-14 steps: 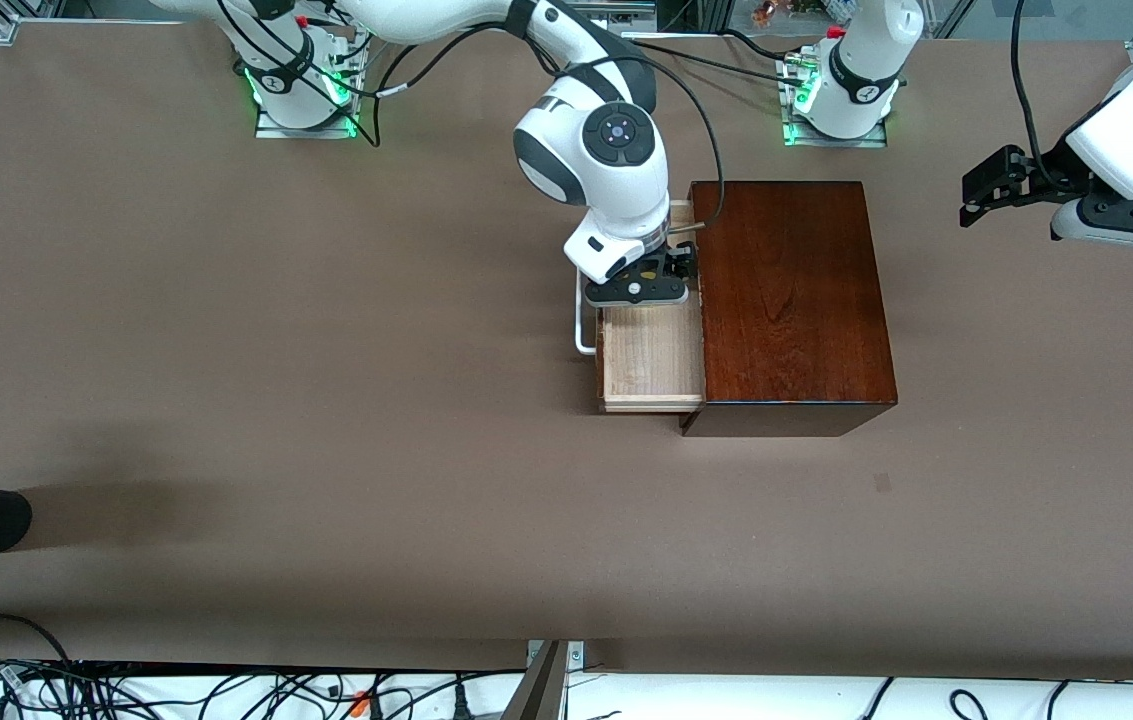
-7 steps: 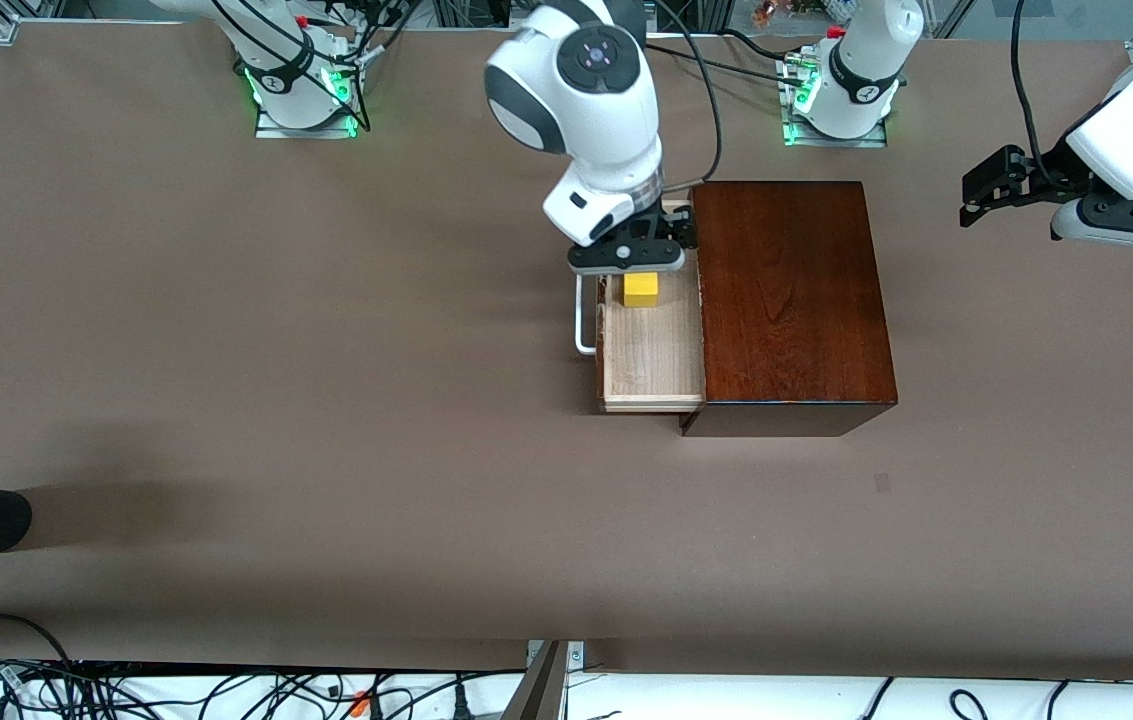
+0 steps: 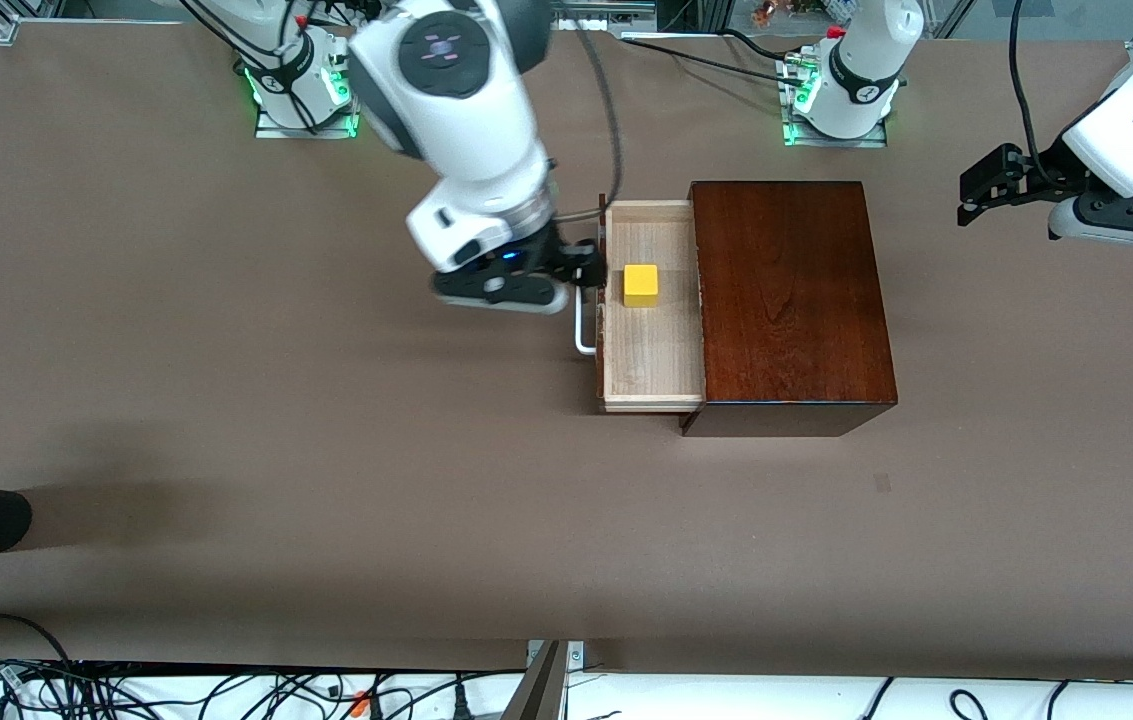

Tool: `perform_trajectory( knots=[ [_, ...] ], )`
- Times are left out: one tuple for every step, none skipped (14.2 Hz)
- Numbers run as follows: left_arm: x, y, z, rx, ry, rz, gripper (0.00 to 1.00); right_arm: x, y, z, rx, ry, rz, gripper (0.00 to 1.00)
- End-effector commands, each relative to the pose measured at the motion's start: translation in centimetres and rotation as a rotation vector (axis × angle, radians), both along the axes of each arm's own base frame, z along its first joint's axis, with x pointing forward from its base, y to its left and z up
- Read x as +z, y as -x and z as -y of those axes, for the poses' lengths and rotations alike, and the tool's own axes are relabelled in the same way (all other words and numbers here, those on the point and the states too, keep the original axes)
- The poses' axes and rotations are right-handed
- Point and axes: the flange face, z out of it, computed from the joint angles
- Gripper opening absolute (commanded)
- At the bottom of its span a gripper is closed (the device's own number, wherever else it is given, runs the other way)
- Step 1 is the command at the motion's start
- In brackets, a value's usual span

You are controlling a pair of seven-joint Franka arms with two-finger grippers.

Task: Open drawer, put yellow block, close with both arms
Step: 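Withdraw the right gripper while the left gripper moves above the drawer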

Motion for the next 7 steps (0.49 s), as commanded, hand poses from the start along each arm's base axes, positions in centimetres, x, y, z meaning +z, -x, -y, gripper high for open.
perform_trajectory(
  knots=[
    [1.3, 0.5, 1.0, -0.040, -0.021, 0.019, 1.00, 3.7, -0.8, 5.3, -0.016, -0.015, -0.044, 1.00],
    [1.5, 0.5, 1.5, -0.049, -0.020, 0.023, 1.00, 4.7, -1.3, 7.5, -0.026, -0.026, -0.068, 1.00],
    [1.7, 0.6, 1.9, -0.059, -0.020, 0.028, 1.00, 5.6, -1.5, 9.9, -0.011, -0.016, -0.091, 1.00],
    [1.8, 0.6, 2.0, -0.060, -0.018, 0.031, 1.00, 6.4, -1.6, 11.9, 0.011, -0.007, -0.102, 1.00],
    [2.1, 0.7, 2.4, -0.068, -0.015, 0.037, 1.00, 7.5, -1.7, 14.5, 0.016, -0.002, -0.100, 1.00],
    [2.2, 0.8, 3.2, -0.083, -0.015, 0.040, 1.00, 8.5, -1.3, 16.6, 0.014, -0.006, -0.101, 1.00],
    [2.2, 0.8, 3.6, -0.091, -0.015, 0.040, 1.00, 9.4, -0.9, 19.0, 0.013, -0.009, -0.104, 1.00]
  ],
)
